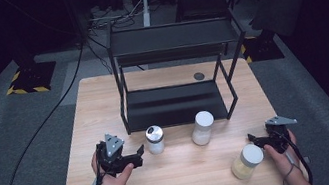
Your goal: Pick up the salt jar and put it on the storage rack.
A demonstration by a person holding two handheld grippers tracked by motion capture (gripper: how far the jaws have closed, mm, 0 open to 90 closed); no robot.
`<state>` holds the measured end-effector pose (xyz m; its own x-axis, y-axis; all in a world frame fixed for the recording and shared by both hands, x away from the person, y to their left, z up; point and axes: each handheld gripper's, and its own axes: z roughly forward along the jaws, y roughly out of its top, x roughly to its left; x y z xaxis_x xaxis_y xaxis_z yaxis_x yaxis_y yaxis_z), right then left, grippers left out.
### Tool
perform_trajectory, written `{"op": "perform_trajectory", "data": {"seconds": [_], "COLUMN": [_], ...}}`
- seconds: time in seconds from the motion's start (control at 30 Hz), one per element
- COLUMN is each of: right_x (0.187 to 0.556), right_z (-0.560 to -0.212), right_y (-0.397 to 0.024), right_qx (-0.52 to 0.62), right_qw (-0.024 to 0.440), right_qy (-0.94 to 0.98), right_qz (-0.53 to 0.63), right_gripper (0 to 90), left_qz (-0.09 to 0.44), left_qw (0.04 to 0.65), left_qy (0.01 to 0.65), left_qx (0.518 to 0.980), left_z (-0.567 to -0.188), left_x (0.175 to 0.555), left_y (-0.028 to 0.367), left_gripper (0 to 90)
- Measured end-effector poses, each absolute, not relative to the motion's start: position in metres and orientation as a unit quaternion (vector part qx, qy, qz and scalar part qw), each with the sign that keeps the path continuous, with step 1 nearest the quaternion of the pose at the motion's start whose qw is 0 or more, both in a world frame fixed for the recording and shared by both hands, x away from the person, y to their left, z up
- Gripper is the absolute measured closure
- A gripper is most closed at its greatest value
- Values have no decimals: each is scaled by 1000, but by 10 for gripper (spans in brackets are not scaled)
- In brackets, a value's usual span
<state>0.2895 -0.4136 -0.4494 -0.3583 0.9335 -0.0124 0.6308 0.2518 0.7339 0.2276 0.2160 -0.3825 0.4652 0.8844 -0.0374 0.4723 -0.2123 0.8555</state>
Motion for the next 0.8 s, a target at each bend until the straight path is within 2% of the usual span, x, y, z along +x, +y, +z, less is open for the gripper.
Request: {"op": "perform_trajectory", "data": {"seconds": [0.8], "right_x": [288], "right_z": [-449], "right_y": [-414], "right_qx": [518], "right_qw": [231], "right_qy": [756], "right_qz": [327], "right_gripper": [68], "left_qz": [236], "left_qw": [440], "left_qy": [429], "left_qx": [753], "left_z": [-368], "left_x": [260], "left_y": [179], "left_gripper": [35]}}
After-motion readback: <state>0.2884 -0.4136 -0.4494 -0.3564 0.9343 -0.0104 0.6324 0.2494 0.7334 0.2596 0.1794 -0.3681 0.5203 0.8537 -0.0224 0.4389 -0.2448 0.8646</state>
